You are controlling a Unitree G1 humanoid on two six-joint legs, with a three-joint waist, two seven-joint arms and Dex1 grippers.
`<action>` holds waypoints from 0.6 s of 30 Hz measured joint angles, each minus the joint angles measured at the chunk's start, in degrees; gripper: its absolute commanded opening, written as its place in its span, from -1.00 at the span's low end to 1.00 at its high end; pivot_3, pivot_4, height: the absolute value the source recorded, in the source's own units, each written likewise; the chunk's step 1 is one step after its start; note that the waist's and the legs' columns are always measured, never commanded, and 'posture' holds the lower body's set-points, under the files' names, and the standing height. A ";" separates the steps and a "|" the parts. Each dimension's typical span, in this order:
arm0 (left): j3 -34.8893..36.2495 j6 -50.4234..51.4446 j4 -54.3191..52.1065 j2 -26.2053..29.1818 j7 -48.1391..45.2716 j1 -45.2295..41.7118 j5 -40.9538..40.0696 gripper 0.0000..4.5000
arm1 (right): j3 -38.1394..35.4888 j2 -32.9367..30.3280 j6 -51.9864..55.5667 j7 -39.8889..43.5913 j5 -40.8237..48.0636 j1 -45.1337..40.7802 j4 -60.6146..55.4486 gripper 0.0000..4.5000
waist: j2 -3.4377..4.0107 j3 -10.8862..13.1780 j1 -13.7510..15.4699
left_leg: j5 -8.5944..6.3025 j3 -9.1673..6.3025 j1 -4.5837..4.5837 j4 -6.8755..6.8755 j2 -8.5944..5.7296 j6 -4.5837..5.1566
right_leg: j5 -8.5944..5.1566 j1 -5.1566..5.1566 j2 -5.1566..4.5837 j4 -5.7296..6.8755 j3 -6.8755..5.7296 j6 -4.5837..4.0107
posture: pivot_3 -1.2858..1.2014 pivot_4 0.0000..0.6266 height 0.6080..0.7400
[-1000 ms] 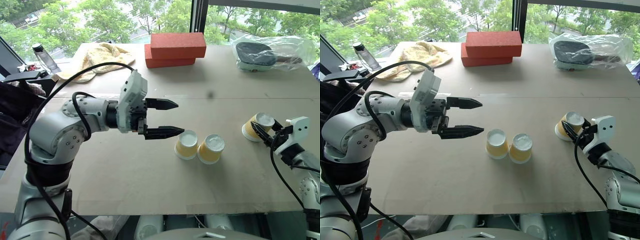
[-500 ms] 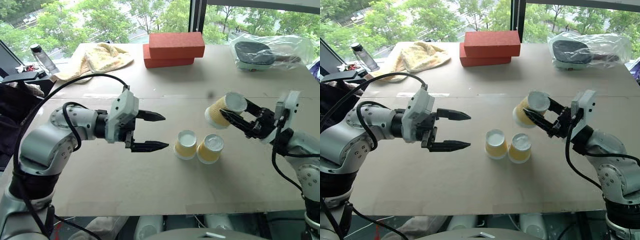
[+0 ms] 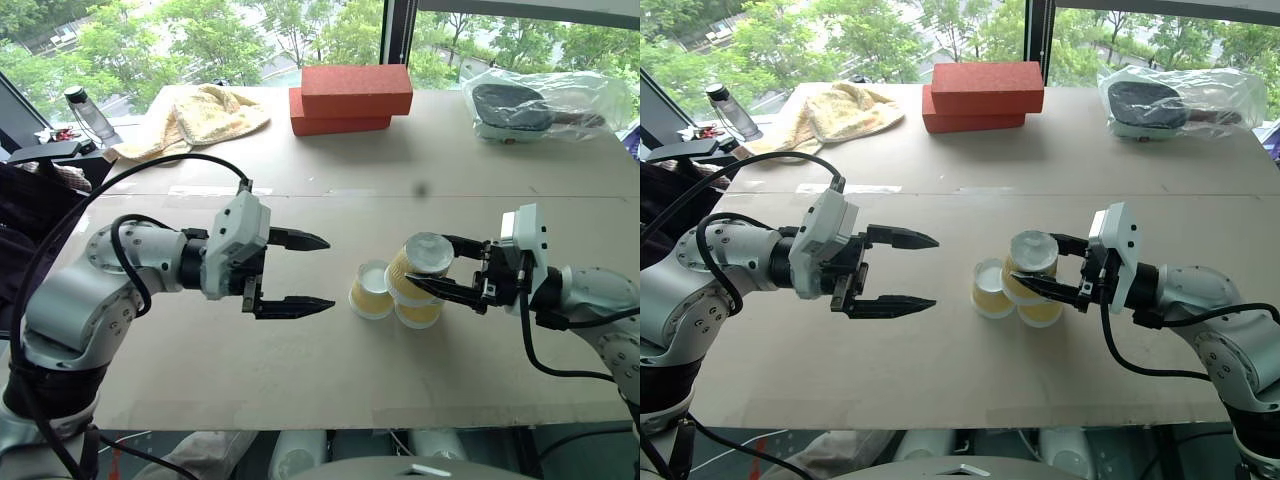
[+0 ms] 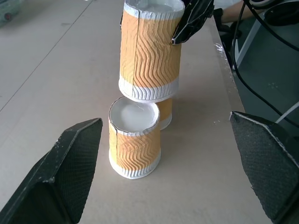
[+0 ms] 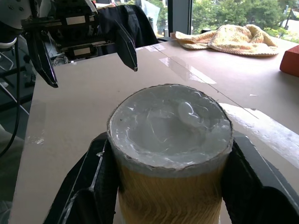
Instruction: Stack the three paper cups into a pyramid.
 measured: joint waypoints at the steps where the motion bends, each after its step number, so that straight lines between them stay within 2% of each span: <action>1: 0.00 -0.10 0.00 -0.02 0.06 -0.01 0.00 1.00 | 0.00 0.03 -0.11 0.04 -0.16 -0.03 0.07 0.43 | 0.00 0.00 0.00 | 0.00 0.01 0.00 0.00 0.00 0.00 | 0.00 0.00 -0.01 0.00 0.01 0.00 | 0.03 -0.52 0.85; 3: 0.00 -0.37 0.00 -0.24 0.22 -0.06 -0.01 1.00 | 0.00 0.37 -0.18 0.01 -0.26 -0.15 0.20 0.84 | 0.00 0.00 0.01 | 0.00 0.02 0.00 0.00 0.00 -0.01 | 0.00 0.00 -0.03 -0.01 0.01 0.00 | 0.03 -0.52 0.85; 4: 0.00 -0.39 0.00 -0.29 0.28 -0.06 -0.01 1.00 | 0.00 0.52 -0.18 0.00 -0.26 -0.17 0.21 0.97 | 0.00 0.00 0.01 | 0.01 0.02 0.00 0.00 0.00 -0.01 | 0.00 0.00 -0.04 -0.01 0.01 0.00 | 0.03 -0.52 0.85; 9: 1.55 -1.13 0.03 -0.46 0.72 1.97 -0.53 1.00 | -1.62 1.03 0.08 -0.31 1.92 -0.36 0.24 0.97 | 0.00 0.00 -0.09 | 0.01 0.02 0.00 0.00 0.03 -0.02 | 0.00 0.00 -0.05 -0.01 0.02 0.00 | 0.03 -0.52 0.85; 13: 6.82 -2.17 1.25 -1.42 0.48 9.69 -1.31 1.00 | -9.04 -1.27 0.08 0.25 4.96 0.61 0.64 0.97 | 0.00 0.00 -0.04 | 0.01 0.01 0.01 -0.01 0.08 -0.01 | 0.00 0.00 -0.08 -0.02 -0.01 0.00 | 0.03 -0.52 0.85; 15: 11.35 -2.77 2.40 -4.26 1.35 12.94 -3.46 1.00 | -15.27 -2.08 1.71 -0.48 12.29 2.65 0.78 0.97 | -0.01 0.00 0.19 | 0.00 -0.02 -0.01 -0.01 0.10 0.01 | 0.00 0.02 -0.13 -0.03 -0.05 0.00 | 0.03 -0.52 0.85; 18: 15.50 -6.43 5.33 -6.87 3.12 19.84 -1.46 1.00 | -26.19 -3.78 4.60 -0.67 25.49 6.80 3.42 0.97 | -0.05 -0.03 0.10 | -0.03 0.00 0.05 -0.02 0.05 0.05 | 0.00 0.12 -0.21 -0.08 -0.04 0.00 | 0.03 -0.52 0.85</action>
